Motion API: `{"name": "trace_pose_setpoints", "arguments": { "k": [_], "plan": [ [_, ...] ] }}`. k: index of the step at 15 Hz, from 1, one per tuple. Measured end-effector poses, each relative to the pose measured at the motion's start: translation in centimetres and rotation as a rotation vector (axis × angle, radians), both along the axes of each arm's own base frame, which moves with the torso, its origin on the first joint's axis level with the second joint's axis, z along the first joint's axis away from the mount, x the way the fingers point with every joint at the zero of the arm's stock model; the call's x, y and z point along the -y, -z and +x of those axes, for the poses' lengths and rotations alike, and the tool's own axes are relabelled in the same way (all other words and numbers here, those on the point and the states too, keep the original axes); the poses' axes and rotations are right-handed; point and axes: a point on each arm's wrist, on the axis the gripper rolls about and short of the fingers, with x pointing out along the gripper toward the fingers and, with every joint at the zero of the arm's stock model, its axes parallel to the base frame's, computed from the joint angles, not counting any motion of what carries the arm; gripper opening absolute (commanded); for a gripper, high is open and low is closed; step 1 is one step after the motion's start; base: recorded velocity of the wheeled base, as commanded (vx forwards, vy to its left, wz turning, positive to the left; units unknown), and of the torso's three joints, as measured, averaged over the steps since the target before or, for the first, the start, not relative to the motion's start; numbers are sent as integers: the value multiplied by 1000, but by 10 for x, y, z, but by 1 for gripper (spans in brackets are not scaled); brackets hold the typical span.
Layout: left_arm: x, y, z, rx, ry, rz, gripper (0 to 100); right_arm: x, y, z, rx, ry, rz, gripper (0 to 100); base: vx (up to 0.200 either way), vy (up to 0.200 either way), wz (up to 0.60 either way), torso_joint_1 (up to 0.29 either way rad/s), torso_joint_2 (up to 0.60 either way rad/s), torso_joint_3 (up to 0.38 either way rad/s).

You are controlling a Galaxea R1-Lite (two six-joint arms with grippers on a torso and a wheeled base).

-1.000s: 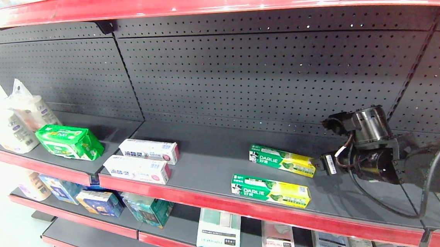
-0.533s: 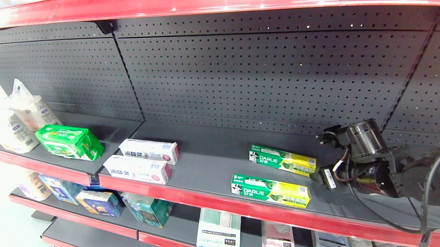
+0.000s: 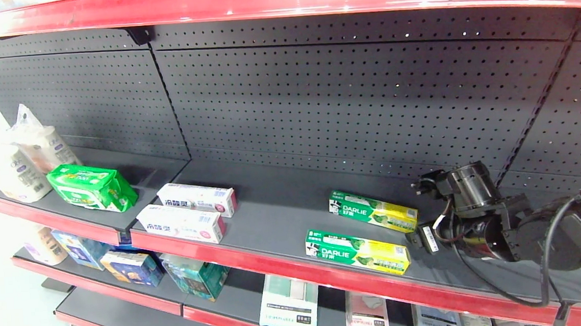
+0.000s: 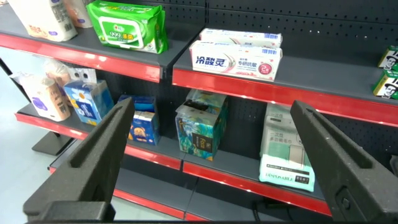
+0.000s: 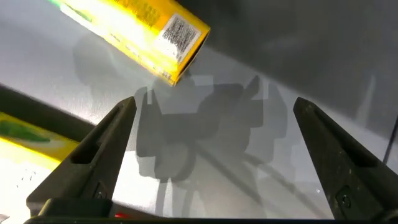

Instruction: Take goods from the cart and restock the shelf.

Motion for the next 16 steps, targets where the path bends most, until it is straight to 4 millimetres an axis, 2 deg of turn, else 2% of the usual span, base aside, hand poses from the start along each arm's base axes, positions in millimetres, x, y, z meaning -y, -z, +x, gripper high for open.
{"name": "trace_pose_setpoints", "arguments": {
  "k": [10, 16],
  "plan": [
    [0, 0, 0, 0, 0, 0, 100, 13, 4, 21, 2, 60, -1, 100, 0, 0, 0, 0, 0, 0],
    [0, 0, 0, 0, 0, 0, 100, 18, 8, 26, -7, 70, -16, 100, 0, 0, 0, 0, 0, 0]
  ]
}}
